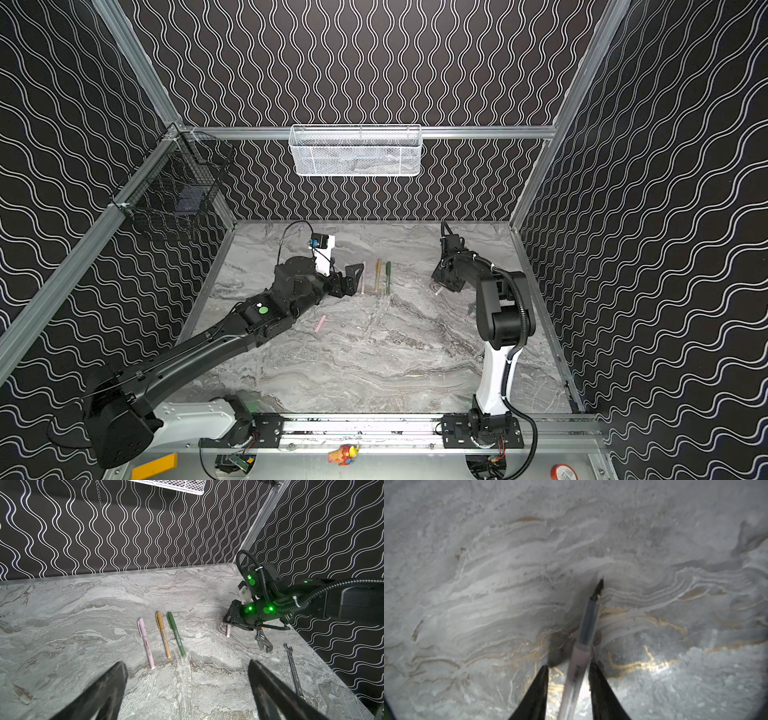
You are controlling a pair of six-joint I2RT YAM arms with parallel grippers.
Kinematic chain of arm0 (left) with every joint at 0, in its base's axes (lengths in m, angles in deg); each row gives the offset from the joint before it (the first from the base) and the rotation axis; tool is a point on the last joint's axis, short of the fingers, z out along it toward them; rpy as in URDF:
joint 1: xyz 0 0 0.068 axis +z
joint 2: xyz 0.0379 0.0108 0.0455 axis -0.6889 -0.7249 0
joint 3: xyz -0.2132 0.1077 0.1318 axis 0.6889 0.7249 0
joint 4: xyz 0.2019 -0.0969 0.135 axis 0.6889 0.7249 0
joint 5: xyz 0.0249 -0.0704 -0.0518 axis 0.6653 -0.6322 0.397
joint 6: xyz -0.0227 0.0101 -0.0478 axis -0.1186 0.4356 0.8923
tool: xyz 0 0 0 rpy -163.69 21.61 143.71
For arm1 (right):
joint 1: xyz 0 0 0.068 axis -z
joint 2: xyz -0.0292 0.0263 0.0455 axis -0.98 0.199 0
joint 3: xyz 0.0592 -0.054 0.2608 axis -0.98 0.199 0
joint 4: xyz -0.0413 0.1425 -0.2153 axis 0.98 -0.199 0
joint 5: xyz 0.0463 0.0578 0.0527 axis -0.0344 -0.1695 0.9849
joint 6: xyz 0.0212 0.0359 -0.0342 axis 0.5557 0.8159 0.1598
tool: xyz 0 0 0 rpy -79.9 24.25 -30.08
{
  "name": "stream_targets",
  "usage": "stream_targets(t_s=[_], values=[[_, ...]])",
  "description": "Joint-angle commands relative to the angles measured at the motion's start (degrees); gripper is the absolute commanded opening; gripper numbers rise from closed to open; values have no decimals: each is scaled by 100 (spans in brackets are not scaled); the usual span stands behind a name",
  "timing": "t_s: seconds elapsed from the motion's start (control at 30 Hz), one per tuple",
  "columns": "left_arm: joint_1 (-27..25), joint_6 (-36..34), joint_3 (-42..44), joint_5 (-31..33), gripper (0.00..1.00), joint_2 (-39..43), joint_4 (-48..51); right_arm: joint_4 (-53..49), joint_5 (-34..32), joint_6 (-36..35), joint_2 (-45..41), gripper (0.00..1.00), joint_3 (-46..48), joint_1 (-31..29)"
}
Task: Insert the pens into the pen caps
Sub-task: 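Grasp the light pink uncapped pen near the wrench with the right gripper, then lift the uncapped pen nib-up and bring it toward the left gripper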
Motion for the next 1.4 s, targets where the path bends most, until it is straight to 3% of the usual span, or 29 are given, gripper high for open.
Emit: stream_targets(t_s=[0.0, 0.3, 0.67, 0.87, 1.07, 1.37], values=[[0, -105, -67, 30, 94, -2, -120, -212, 6, 6, 82, 31, -20, 10], [0, -156, -60, 72, 94, 51, -141, -46, 34, -61, -96, 11, 205, 11], [0, -182, -78, 70, 94, -75, -118, 287, 270, -265, -721, 9, 691, -96], [0, -205, -94, -81, 93, -230, -150, 961, 596, -377, -1578, 9, 1285, -279], [5, -181, -49, -946, 87, -431, -487, 2308, 1005, -518, -2891, 8, 2393, -675], [4, -10, 181, -2721, 73, -624, -1483, 3394, 1116, -512, -4552, 9, 3028, -1428]])
